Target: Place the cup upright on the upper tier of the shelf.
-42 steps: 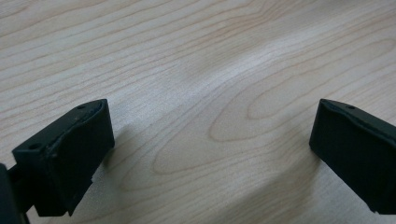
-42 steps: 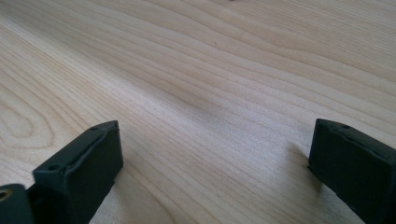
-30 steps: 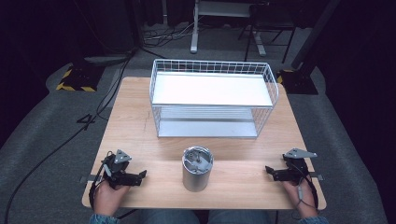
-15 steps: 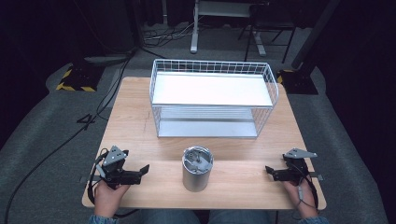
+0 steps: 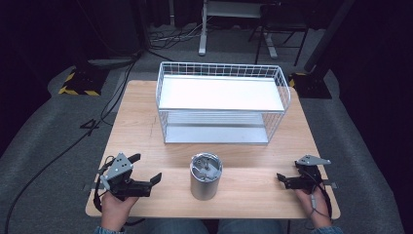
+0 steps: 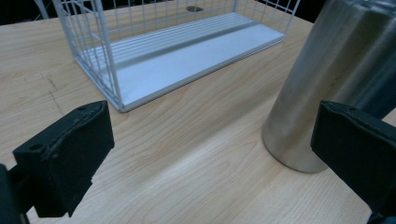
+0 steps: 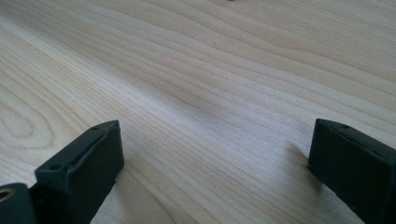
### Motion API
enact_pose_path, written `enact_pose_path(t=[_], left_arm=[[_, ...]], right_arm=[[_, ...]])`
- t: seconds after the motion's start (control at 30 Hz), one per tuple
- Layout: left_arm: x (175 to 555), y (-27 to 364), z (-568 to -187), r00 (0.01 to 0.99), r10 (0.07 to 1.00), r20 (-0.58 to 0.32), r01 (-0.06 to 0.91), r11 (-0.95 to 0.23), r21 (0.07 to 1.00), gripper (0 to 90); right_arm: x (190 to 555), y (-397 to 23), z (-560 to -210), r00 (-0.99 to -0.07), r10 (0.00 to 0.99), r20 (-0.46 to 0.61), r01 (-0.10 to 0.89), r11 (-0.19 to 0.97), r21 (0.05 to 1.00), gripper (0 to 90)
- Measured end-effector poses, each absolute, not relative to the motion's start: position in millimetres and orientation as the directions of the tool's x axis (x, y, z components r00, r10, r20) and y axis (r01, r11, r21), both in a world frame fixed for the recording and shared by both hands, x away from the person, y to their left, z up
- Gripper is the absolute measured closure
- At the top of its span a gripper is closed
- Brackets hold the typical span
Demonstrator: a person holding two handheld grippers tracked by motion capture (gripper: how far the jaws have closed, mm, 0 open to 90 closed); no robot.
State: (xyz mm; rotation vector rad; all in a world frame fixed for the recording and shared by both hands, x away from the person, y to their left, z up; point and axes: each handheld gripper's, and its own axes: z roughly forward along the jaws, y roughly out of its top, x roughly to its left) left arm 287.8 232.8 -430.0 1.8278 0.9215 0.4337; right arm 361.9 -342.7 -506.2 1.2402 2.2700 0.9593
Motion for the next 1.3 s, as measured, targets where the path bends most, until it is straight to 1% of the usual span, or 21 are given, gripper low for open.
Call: enact_pose_path(t=[0.23,0.3,0.37,0.5,0.57,0.63,0.8,0.97,1.1,1.3], left_arm=[[285,217,-424,0.684,0.722,-0.103,0.362,-0.214,0.907,0.1],[287,205,-423,0.714,0.690,-0.117,0.356,-0.214,0.910,0.0],[288,197,-421,0.732,0.673,-0.107,0.344,-0.230,0.911,0.0],[288,187,-416,0.760,0.642,-0.103,0.321,-0.233,0.918,0.0],[288,185,-415,0.767,0.631,-0.113,0.322,-0.227,0.919,0.0],[288,177,-415,0.791,0.598,-0.131,0.320,-0.221,0.921,0.0],[286,161,-413,0.824,0.554,-0.119,0.297,-0.244,0.923,0.0],[283,149,-412,0.853,0.506,-0.125,0.272,-0.228,0.935,0.0],[284,141,-416,0.850,0.508,-0.136,0.282,-0.221,0.934,0.0],[288,126,-429,0.818,0.558,-0.139,0.305,-0.215,0.928,0.2]], right_arm=[[362,-343,-506,-0.538,0.843,-0.005,0.583,0.376,0.720,3.7],[362,-343,-506,-0.538,0.843,-0.005,0.583,0.376,0.720,3.7],[362,-343,-506,-0.538,0.843,-0.004,0.583,0.376,0.720,3.7],[362,-343,-506,-0.538,0.843,-0.005,0.583,0.376,0.720,3.7],[362,-343,-506,-0.538,0.843,-0.005,0.583,0.376,0.720,3.7],[362,-343,-506,-0.538,0.843,-0.005,0.583,0.377,0.720,3.7],[362,-343,-506,-0.538,0.843,-0.005,0.583,0.377,0.720,3.7],[362,-343,-506,-0.538,0.843,-0.005,0.583,0.377,0.720,3.7],[362,-343,-506,-0.538,0.843,-0.005,0.583,0.377,0.720,3.7],[362,-343,-506,-0.538,0.843,-0.005,0.583,0.377,0.720,3.7]])
